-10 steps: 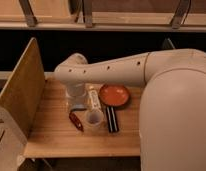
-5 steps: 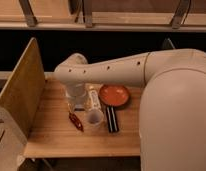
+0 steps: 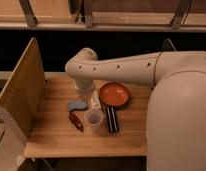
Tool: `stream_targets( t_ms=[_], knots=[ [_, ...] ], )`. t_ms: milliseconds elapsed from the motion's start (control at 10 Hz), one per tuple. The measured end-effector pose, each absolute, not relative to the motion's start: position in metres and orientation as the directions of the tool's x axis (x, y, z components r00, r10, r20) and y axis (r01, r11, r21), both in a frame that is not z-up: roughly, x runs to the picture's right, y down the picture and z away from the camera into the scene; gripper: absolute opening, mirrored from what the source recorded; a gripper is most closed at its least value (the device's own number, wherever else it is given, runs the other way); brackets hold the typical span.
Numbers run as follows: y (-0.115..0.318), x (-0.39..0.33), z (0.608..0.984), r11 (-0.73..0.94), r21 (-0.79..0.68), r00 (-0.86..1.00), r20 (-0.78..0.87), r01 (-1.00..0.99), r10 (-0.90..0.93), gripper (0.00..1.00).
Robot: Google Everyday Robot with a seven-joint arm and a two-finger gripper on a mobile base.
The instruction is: Push the eraser across the table
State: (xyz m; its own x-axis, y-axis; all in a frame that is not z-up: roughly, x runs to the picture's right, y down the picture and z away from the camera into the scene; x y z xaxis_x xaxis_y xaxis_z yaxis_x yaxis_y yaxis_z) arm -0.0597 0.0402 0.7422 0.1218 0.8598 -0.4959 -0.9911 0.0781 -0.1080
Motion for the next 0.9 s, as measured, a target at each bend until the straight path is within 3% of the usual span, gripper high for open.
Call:
stream_targets(
  t_ms=[500,900],
  knots=[
    [0.038,-0.057,0.744,0.079,-0.107,0.122,-0.488,-0.991,0.864,0.00],
    [0.074,-0.052,0.768,0.037,-0.123,0.099,-0.543,-0.992,0.834,0.00]
  ],
)
